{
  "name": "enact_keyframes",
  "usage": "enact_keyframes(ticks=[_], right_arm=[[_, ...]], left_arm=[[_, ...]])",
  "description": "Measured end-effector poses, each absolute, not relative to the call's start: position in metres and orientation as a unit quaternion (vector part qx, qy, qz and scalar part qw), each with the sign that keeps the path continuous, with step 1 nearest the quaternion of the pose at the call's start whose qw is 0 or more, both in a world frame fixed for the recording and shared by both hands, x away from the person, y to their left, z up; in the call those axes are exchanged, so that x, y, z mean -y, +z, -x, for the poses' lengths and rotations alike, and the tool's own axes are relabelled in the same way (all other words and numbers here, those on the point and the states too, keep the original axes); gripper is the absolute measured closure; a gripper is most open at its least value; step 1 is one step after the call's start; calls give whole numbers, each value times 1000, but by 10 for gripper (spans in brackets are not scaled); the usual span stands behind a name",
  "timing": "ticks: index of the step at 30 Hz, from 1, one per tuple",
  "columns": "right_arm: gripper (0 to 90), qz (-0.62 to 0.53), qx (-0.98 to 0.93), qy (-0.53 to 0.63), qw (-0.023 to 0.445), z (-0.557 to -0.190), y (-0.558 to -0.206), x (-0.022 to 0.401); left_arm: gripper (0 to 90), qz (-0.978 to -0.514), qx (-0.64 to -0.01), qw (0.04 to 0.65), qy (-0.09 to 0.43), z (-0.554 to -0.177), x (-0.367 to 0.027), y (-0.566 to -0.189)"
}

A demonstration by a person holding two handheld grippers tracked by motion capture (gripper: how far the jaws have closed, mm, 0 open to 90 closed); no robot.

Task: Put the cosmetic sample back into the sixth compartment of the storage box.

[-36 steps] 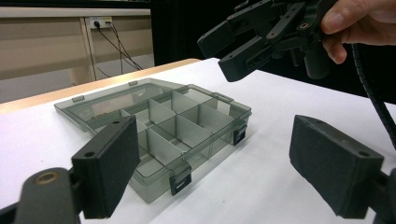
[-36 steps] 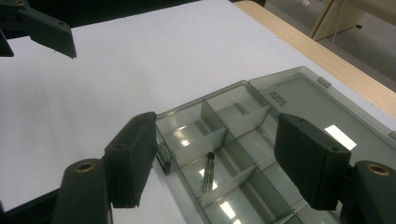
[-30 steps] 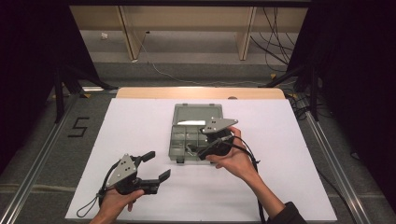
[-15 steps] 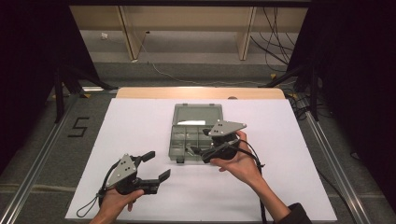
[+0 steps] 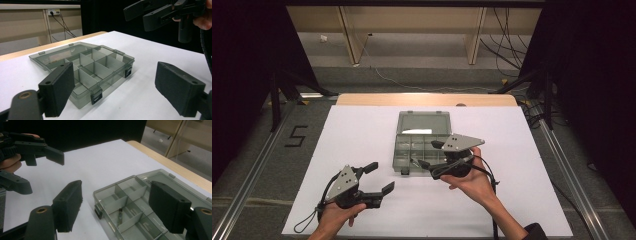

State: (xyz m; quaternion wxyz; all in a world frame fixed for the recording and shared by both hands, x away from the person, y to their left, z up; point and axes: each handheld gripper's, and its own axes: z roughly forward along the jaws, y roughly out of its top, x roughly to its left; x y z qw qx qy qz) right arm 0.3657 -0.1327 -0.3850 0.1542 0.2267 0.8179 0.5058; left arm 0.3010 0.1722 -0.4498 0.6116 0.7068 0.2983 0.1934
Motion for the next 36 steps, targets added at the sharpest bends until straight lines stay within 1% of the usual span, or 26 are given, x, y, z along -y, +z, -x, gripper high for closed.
enact_keyframes(ticks=[9, 10, 12, 14, 16, 17, 22, 25, 36], right_arm=[[271, -226, -805, 525, 161, -356, -389, 141], [269, -226, -807, 523, 156, -355, -390, 143], [266, -225, -801, 530, 165, -353, -391, 145], [252, -227, -803, 527, 158, -351, -393, 149], [244, -226, -802, 528, 162, -351, -394, 150], [222, -229, -801, 527, 166, -350, -397, 153], [203, -240, -796, 532, 161, -347, -401, 161], [189, -240, -793, 535, 167, -345, -403, 169], [194, -252, -786, 540, 164, -337, -409, 182]], left_arm=[[159, -707, -298, 612, 194, -301, -173, -450], [159, -707, -298, 612, 194, -301, -173, -450], [159, -707, -298, 612, 194, -301, -172, -450], [159, -709, -299, 608, 195, -300, -172, -449], [159, -709, -299, 608, 195, -300, -172, -449], [159, -707, -297, 611, 194, -301, -172, -450], [159, -706, -299, 612, 194, -301, -172, -450], [159, -709, -300, 608, 196, -300, -172, -449], [159, -706, -299, 612, 194, -301, -172, -449]])
